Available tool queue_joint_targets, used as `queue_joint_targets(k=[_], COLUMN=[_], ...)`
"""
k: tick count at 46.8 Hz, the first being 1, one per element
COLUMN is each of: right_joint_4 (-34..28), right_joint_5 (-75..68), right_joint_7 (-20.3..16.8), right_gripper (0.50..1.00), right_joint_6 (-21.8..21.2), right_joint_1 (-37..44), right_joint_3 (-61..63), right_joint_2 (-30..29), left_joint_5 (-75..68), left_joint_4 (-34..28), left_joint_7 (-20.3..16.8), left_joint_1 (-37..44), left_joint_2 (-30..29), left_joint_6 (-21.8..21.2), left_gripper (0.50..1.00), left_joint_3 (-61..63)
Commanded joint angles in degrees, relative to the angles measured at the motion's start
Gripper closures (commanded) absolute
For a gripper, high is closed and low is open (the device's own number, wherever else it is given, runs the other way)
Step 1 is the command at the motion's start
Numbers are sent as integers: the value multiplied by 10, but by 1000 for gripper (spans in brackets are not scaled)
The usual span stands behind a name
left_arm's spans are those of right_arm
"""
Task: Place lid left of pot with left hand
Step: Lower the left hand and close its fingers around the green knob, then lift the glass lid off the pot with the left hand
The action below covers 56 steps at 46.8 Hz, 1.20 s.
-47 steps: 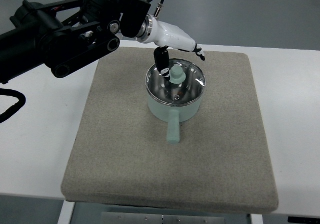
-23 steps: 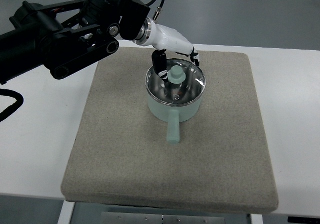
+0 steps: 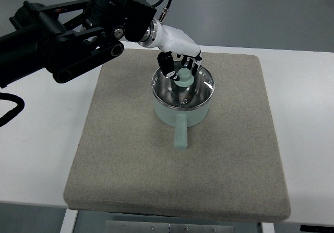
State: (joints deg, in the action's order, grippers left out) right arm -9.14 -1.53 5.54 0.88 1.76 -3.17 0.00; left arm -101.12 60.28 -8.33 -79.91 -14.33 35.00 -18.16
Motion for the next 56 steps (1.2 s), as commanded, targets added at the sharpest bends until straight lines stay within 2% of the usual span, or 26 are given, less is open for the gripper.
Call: queue_joint_targets(k=[1,16,18,23,25,56], right_joint_4=[0,0,0,0,0,0], right_joint_5=[-1,-1,0,-1,-1,0], right_joint_7=[0,0,0,0,0,0], right_gripper=[576,576,576,576,576,576], right_joint_6=[0,0,0,0,0,0], right_joint_1=[1,0,0,0,0,0], right_joint_3=[0,0,0,0,0,0], right_joint_2=[0,0,0,0,0,0], left_joint_5=[0,0,0,0,0,0], left_joint_4=[0,1,1,1,1,8], left_joint_7=[0,0,0,0,0,1], left_joint_1=[-1,1,1,2,2,-12], left_joint_2=[0,0,0,0,0,-2], left_joint_6=[0,0,0,0,0,0], left_gripper=[868,872,887,981,1000,1000], left_joint_3=[0,0,0,0,0,1])
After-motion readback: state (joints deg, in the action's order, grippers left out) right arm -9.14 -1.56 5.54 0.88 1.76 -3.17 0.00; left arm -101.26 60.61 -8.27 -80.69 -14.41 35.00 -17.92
